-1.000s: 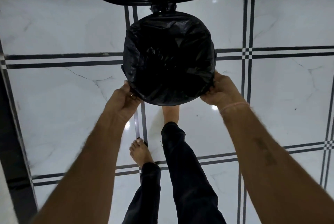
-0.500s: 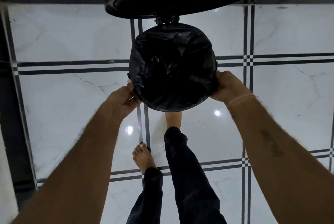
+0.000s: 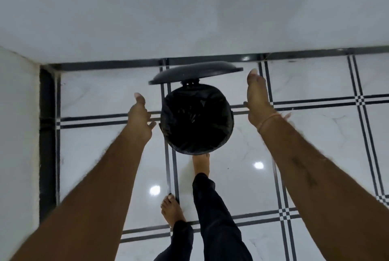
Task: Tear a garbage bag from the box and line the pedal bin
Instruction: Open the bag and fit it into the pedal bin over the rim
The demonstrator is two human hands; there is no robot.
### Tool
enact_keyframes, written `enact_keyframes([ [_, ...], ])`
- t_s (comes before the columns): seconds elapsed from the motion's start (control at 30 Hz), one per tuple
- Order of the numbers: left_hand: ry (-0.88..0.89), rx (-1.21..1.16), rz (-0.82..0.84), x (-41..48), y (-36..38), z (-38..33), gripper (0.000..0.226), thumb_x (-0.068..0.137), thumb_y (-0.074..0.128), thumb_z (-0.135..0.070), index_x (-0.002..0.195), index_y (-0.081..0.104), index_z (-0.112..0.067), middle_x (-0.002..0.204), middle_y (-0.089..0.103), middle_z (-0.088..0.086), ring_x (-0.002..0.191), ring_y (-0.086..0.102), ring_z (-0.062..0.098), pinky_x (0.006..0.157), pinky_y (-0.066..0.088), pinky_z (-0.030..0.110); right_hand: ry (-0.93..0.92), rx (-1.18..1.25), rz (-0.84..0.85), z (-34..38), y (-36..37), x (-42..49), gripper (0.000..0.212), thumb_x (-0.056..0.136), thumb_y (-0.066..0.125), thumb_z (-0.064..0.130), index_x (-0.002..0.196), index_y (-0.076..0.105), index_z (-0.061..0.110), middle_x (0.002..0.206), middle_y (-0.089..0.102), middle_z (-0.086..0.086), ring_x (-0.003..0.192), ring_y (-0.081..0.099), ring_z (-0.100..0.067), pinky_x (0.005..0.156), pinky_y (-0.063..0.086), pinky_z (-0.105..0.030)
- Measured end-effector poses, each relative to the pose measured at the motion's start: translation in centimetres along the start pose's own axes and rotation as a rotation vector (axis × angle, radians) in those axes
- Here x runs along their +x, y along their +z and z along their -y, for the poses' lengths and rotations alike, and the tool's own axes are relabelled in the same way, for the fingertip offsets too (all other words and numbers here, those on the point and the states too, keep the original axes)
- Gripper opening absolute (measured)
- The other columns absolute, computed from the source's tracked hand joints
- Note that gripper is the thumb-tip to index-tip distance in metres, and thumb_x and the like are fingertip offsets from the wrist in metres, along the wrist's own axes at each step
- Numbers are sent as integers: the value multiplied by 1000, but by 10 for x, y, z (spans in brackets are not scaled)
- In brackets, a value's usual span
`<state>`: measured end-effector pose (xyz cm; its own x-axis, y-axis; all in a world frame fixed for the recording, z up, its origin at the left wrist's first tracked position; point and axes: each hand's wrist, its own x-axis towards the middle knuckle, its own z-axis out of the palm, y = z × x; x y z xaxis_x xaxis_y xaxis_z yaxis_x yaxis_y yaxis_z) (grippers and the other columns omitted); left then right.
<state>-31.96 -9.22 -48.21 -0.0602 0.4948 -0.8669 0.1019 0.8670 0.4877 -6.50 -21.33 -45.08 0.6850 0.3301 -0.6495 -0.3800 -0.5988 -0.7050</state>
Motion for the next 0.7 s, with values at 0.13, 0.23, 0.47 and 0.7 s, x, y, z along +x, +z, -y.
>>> enact_keyframes([
  [0.13,101,-12,155,-26,16,-56,78,95,50,-68,152,44,-16,162,38,6,148,39,25,108,48,44,-171,-112,116,59,3,-3,63,105,33,64,158,36,31,165,35,4,151,34,-20,124,30,-49],
  [0.23,156,171,198,-41,30,-62,62,92,67,-56,135,55,-13,145,50,3,129,51,20,106,50,39,-168,-357,204,67,7,-5,63,102,45,63,138,61,15,135,58,-3,131,52,-24,114,40,-41],
  [0.47,351,344,200,-44,15,12,57,90,76,-40,135,58,-10,126,67,4,115,65,23,83,55,30,-286,-563,135,-5,-1,-27,48,95,65,53,115,70,10,117,72,-9,113,65,-30,101,53,-44],
  [0.7,497,446,71,-1,4,118,84,84,80,-45,154,39,-25,145,55,-9,132,53,14,112,43,31,-345,-547,34,-129,12,-18,81,86,65,60,151,45,15,150,51,-9,139,50,-29,115,46,-50],
])
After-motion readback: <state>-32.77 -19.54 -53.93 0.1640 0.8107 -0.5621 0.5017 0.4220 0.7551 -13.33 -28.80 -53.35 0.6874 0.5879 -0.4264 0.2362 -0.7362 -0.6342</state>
